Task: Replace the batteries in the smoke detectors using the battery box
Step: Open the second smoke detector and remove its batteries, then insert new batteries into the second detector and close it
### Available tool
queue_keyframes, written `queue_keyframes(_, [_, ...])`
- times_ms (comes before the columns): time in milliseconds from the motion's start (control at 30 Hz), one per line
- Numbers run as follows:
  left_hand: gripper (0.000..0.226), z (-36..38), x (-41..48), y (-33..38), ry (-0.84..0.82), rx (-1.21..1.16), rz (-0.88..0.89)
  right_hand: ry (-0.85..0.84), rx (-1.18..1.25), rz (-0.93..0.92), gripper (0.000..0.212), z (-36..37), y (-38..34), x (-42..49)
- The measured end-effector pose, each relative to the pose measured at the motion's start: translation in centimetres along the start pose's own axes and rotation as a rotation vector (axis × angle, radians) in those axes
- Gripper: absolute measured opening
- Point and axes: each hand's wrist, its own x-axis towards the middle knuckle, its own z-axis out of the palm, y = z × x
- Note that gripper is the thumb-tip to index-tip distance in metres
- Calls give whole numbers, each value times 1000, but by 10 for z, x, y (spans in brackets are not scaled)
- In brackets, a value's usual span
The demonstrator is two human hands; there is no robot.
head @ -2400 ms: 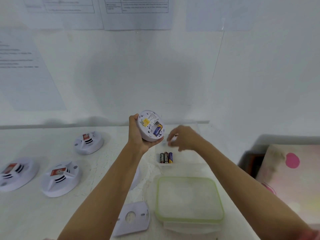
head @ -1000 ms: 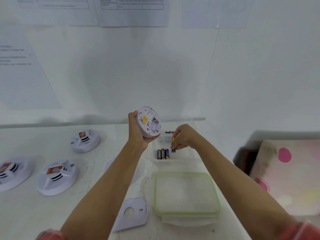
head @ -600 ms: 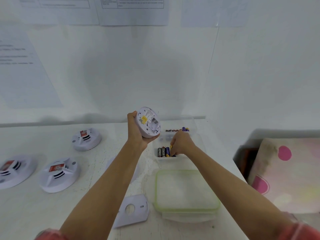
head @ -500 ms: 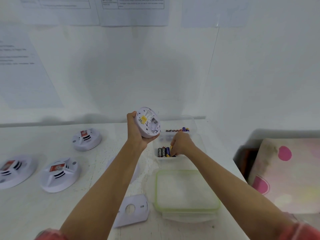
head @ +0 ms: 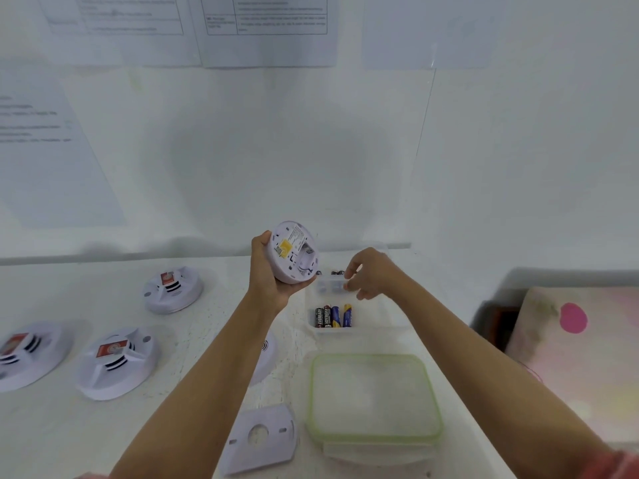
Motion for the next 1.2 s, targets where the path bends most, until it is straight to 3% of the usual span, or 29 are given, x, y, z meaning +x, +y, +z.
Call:
queue_keyframes(200, [37, -1, 4, 0, -52, 51, 133, 15, 46, -47, 8, -21, -6, 17])
queue_keyframes(500, [30, -13, 14, 2, -57, 171, 199, -106, 71, -104, 5, -23, -5, 47])
queue_keyframes(900, [30, -30, 26, 7, -5, 17, 219, -108, -275, -257, 32, 5, -14, 76])
queue_keyframes(1033, [41, -32, 30, 6, 57, 16, 199, -110, -300, -243, 37, 14, -14, 84])
queue_keyframes(1200, [31, -33, 30, 5, 57, 49, 238, -103, -326, -257, 39, 21, -11, 89])
